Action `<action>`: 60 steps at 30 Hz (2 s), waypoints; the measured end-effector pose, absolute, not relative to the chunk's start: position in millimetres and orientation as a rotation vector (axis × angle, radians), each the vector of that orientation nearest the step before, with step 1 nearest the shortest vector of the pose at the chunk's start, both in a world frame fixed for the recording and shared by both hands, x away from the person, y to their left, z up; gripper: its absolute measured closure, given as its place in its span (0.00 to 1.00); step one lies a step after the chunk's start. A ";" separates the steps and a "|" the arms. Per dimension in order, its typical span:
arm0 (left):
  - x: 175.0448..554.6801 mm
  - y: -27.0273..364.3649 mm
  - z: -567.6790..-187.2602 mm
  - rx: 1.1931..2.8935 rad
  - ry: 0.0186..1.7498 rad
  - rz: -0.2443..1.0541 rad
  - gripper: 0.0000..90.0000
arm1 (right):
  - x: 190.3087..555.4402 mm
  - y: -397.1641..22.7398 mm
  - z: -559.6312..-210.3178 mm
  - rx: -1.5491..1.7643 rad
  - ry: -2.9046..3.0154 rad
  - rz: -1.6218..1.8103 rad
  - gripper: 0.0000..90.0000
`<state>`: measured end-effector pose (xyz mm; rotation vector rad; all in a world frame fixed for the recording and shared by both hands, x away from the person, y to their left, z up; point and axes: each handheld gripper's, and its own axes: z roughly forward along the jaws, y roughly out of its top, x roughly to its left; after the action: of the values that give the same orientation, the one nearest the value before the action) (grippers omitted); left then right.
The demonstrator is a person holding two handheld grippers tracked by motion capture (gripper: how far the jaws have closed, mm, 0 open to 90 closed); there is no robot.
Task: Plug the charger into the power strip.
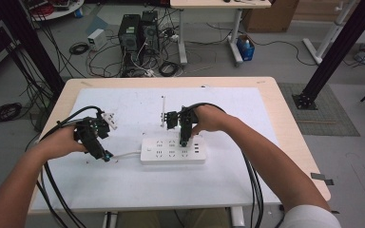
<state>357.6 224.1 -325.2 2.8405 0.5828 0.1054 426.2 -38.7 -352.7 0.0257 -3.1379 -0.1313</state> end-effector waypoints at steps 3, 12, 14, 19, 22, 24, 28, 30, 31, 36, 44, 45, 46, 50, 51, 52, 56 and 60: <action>357.2 223.9 -326.0 2.837 0.584 0.103 0.23 | 425.7 -35.0 -355.4 0.060 -3.144 -0.120 0.69; 357.1 223.4 -327.3 2.841 0.578 0.098 0.23 | 422.7 -32.6 -356.0 0.060 -3.160 -0.090 0.69; 356.7 223.0 -328.6 2.842 0.570 0.093 0.23 | 421.6 -32.4 -357.1 0.050 -3.172 -0.091 0.69; 356.2 225.4 -331.9 2.838 0.586 0.081 0.23 | 418.4 -30.8 -363.3 -0.008 -3.191 -0.056 0.70; 357.2 225.1 -332.4 2.838 0.584 0.082 0.23 | 416.4 -29.0 -363.8 -0.006 -3.204 -0.045 0.70; 357.7 224.0 -332.2 2.837 0.584 0.081 0.23 | 408.9 -25.8 -364.8 0.047 -3.240 -0.001 0.70; 357.7 222.6 -330.3 2.839 0.575 0.085 0.23 | 419.2 -24.6 -364.7 0.029 -3.190 0.002 0.70; 357.3 222.9 -329.9 2.833 0.584 0.089 0.23 | 426.7 -25.3 -365.0 -0.033 -3.136 -0.024 0.70; 357.6 223.0 -330.0 2.837 0.580 0.088 0.23 | 426.8 -25.5 -365.6 -0.022 -3.139 -0.037 0.70; 359.8 221.8 -330.3 2.834 0.581 0.088 0.23 | 411.6 -26.0 -368.7 0.016 -3.224 -0.032 0.69; 361.0 219.4 -330.2 2.831 0.581 0.066 0.23 | 419.1 -31.2 -370.8 -0.054 -3.180 -0.105 0.69; 361.1 218.8 -330.5 2.832 0.576 0.061 0.23 | 415.0 -32.5 -372.1 -0.015 -3.206 -0.107 0.69; 361.1 218.2 -330.8 2.839 0.578 0.058 0.23 | 413.7 -34.0 -372.9 -0.040 -3.209 -0.105 0.69; 361.2 219.0 -330.8 2.835 0.588 0.062 0.23 | 421.8 -36.8 -374.5 -0.047 -3.173 -0.140 0.69; 361.4 219.4 -330.8 2.835 0.593 0.062 0.23 | 424.1 -36.7 -375.2 -0.061 -3.158 -0.152 0.69; 361.5 219.7 -331.0 2.833 0.598 0.060 0.23 | 421.7 -35.9 -376.3 -0.069 -3.167 -0.159 0.69; 361.8 219.4 -332.5 2.847 0.598 0.049 0.23 | 416.2 -36.4 -378.4 -0.048 -3.191 -0.169 0.69; 361.5 218.9 -332.7 2.840 0.596 0.052 0.23 | 435.0 -36.0 -379.5 -0.091 -3.075 -0.166 0.69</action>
<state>361.5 218.9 -332.7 2.8397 0.5956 0.0517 435.0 -36.0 -379.5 -0.0913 -3.0751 -0.1663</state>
